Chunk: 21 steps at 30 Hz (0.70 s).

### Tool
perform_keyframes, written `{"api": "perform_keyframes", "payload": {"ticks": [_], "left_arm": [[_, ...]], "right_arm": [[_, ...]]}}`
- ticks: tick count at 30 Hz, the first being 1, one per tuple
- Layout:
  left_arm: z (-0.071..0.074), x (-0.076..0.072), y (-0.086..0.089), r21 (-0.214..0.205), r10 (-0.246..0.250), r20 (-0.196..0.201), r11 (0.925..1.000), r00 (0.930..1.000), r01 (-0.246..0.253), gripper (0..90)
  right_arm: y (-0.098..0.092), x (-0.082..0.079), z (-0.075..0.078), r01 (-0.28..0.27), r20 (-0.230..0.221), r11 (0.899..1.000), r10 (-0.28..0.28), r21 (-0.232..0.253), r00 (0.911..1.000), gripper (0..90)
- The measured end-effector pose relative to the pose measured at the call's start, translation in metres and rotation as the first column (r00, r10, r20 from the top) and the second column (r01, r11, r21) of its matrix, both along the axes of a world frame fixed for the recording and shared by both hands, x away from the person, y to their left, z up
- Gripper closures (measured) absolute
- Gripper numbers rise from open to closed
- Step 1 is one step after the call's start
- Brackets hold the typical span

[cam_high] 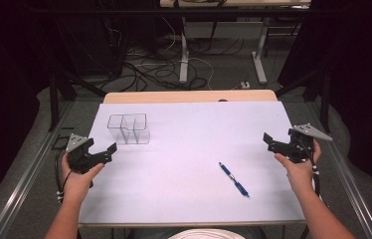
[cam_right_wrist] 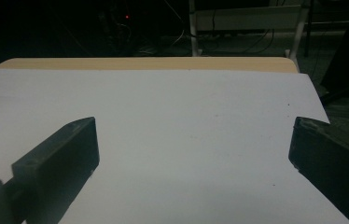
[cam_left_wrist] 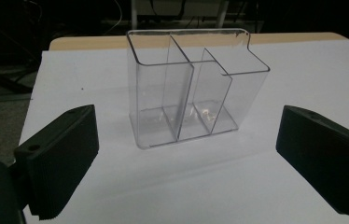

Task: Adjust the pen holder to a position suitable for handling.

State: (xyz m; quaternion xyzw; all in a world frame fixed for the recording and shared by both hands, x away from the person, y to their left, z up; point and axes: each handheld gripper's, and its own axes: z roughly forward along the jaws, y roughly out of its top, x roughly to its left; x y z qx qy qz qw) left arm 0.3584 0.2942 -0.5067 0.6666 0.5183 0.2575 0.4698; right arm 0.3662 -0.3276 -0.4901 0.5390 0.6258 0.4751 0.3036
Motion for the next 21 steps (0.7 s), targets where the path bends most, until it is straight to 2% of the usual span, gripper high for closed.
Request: {"api": "perform_keyframes", "payload": {"ticks": [5, 6, 8, 9, 12, 16, 18, 21], "left_arm": [[0.001, 0.003, 0.001, -0.015, -0.003, 0.012, 0.9999, 0.9999, 0.003, 9.2], [0.002, 0.003, 0.002, -0.011, -0.005, 0.017, 0.9999, 0.9998, 0.005, 16.7], [0.003, 0.005, 0.001, -0.012, -0.001, 0.032, 0.9999, 0.9995, 0.002, 17.0], [0.004, 0.006, 0.0, -0.009, -0.001, 0.024, 1.0, 0.9997, 0.001, 17.0], [0.006, 0.009, 0.001, 0.013, 0.007, 0.026, 0.9999, 0.9996, -0.007, 24.2], [0.01, 0.013, 0.005, 0.009, 0.028, 0.036, 0.9996, 0.999, -0.028, 29.7], [0.013, 0.015, 0.006, 0.0, 0.029, 0.044, 0.9996, 0.9986, -0.029, 38.9], [0.017, 0.021, 0.008, 0.004, 0.044, 0.041, 0.999, 0.9982, -0.044, 40.0]], "right_arm": [[0.002, 0.001, -0.004, -0.016, -0.026, 1.0, 0.016, 0.004, 0.9995, 2.5], [0.001, 0.001, -0.004, -0.019, -0.02, 1.0, 0.018, -0.002, 0.9996, 4.9], [0.001, 0.0, -0.004, -0.01, -0.022, 1.0, 0.01, -0.004, 0.9997, 6.2], [0.001, 0.0, -0.004, -0.01, -0.022, 1.0, 0.01, -0.004, 0.9997, 6.2], [-0.001, 0.0, -0.005, -0.012, -0.021, 1.0, 0.012, -0.005, 0.9997, 9.2], [0.0, -0.003, -0.004, -0.006, -0.028, 1.0, 0.006, -0.011, 0.9996, 13.0], [0.0, -0.005, -0.003, -0.015, -0.024, 1.0, 0.015, -0.007, 0.9996, 14.8], [0.002, -0.005, -0.004, -0.012, -0.037, 1.0, 0.012, -0.003, 0.9993, 15.1]]}}
